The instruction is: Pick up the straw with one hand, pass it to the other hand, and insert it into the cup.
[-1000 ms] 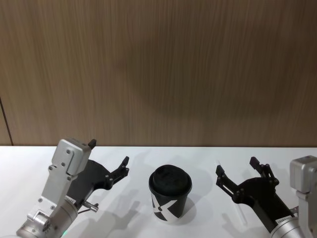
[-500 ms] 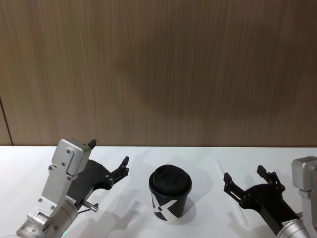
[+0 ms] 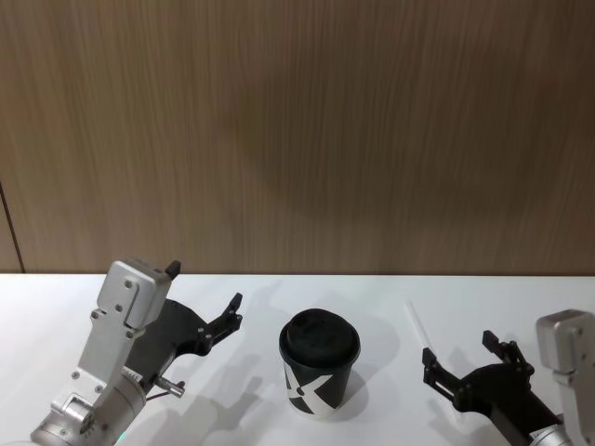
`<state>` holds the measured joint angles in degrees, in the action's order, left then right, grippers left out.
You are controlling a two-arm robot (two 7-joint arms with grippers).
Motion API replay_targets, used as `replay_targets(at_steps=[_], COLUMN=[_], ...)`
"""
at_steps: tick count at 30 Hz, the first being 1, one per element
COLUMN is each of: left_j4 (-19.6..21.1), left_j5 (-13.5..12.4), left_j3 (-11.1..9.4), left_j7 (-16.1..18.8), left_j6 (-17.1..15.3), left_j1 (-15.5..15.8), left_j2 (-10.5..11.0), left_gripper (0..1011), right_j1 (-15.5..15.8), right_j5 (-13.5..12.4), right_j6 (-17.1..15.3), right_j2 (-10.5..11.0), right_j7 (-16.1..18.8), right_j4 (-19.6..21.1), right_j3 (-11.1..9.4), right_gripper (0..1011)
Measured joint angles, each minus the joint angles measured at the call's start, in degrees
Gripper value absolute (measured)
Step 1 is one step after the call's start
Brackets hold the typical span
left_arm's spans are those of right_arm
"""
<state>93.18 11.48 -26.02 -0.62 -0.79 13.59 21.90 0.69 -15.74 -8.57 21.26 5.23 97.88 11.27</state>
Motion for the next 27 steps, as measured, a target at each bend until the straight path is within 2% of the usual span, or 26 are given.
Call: replay_targets(at_steps=[7, 13, 20, 27], left_j4=[0.0, 0.0, 0.0, 0.0], left_j5=[0.0, 0.0, 0.0, 0.0], left_j3=[0.0, 0.0, 0.0, 0.0], left_j7=[0.0, 0.0, 0.0, 0.0], left_j6=[0.0, 0.0, 0.0, 0.0], left_j1=[0.0, 0.0, 0.0, 0.0], left_j2=[0.0, 0.0, 0.0, 0.0], left_gripper=[1003, 1003, 1003, 1003], right_j1=[-0.76, -1.05, -1.11, -0.76], right_j5=[2.29, 2.92, 2.4, 0.79], right_j6=[3.71, 4.89, 4.07, 0.93], right_j2=[0.81, 0.7, -0.3, -1.81], right_j7=[1.66, 2.5, 2.61, 2.09], right_j4=[-3.3, -5.05, -5.95, -6.03], right_j3=[1.13, 1.41, 0.99, -0.03], right_gripper=[1001, 1001, 1001, 1001])
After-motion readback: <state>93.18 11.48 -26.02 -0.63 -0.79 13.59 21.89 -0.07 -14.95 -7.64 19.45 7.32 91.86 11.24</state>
